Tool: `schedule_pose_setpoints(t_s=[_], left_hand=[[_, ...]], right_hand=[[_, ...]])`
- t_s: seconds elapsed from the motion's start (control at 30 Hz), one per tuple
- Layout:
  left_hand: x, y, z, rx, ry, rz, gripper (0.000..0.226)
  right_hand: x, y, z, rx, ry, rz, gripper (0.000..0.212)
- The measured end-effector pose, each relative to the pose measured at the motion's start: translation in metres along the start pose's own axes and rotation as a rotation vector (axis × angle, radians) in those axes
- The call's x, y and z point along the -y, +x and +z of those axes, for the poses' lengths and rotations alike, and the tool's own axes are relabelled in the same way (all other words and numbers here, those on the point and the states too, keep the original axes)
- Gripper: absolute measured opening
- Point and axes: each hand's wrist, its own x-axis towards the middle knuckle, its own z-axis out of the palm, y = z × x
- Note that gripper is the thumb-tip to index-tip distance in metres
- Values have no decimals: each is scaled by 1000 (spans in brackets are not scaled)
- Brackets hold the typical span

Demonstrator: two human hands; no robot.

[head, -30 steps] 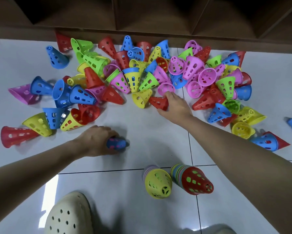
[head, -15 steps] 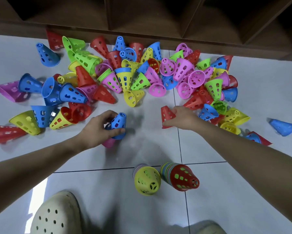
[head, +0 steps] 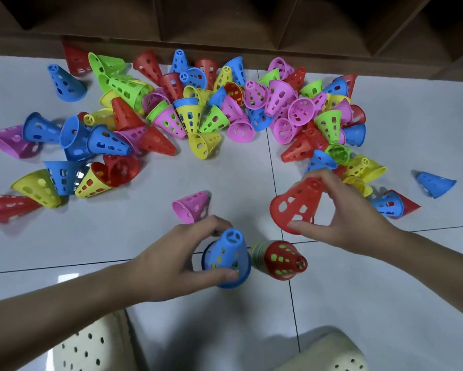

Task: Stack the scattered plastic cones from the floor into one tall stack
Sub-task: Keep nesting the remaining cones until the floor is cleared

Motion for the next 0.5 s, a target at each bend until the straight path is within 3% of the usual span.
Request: schedule_pose_setpoints(t_s=[0.3,0.5], left_hand=[[23,-18,28,34,192,66,56],[17,3,9,1,151,53,54]], right_hand=[[-15,-47,11,128,-116,-43,68],[-18,-59,15,167,-173,-104,61]])
